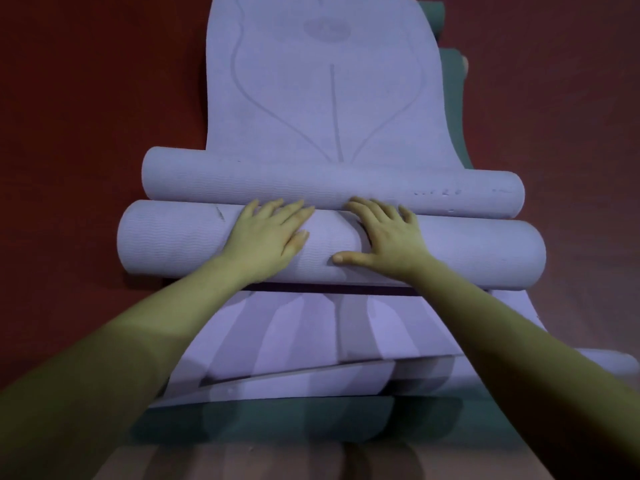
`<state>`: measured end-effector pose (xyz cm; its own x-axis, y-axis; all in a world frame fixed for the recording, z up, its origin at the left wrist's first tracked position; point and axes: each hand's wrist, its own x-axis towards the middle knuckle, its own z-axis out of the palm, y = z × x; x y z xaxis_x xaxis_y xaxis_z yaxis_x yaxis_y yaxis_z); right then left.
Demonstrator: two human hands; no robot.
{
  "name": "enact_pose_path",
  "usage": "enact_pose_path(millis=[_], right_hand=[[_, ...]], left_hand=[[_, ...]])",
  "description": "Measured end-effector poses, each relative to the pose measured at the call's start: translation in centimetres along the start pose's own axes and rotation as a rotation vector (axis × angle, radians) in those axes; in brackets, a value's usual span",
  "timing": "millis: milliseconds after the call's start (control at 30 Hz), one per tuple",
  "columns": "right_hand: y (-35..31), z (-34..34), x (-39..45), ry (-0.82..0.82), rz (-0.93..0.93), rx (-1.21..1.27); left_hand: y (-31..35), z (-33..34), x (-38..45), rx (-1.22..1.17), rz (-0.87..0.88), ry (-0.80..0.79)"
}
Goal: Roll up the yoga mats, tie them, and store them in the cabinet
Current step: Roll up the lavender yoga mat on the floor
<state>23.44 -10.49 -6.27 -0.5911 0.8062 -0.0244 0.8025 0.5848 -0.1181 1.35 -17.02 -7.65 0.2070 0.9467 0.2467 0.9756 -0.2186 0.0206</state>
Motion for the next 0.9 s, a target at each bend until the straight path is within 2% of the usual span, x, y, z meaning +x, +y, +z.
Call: enact_pose_path(millis=[67, 133, 200, 300, 367, 633, 900], right_hand=[[-0.1, 0.2, -0.1, 0.061, -0.053, 0.015], [0.0, 0.6, -0.3, 0.149, -0.093, -0.01], [0.3, 1.2, -0.6, 0.187, -0.146, -0.074], [1.1, 1.7, -0.7, 0.114, -0.197, -0.214], [1.2, 1.6, -0.5, 0.109, -0.183, -0.205], [0.3, 2.2, -2.2, 0.279, -0.194, -0.125], [-0.4, 1.6, -5.1, 0.243, -0.226, -0.136]], left_hand=[[-0.5, -0.3, -0.5, 0.037, 0.036, -0.1], [-0.9, -1.0, -0.1, 0.055, 0.007, -0.353], [-1.2, -1.5, 0.6, 0.118, -0.002, -0.441], [-1.2, -1.5, 1.5, 0.133, 0.012, -0.45], [-1.2, -1.5, 1.7, 0.151, 0.016, -0.466], [-0.2, -1.5, 0.2, 0.17, 0.027, -0.366], [2.0, -2.0, -3.3, 0.16, -0.008, -0.339]])
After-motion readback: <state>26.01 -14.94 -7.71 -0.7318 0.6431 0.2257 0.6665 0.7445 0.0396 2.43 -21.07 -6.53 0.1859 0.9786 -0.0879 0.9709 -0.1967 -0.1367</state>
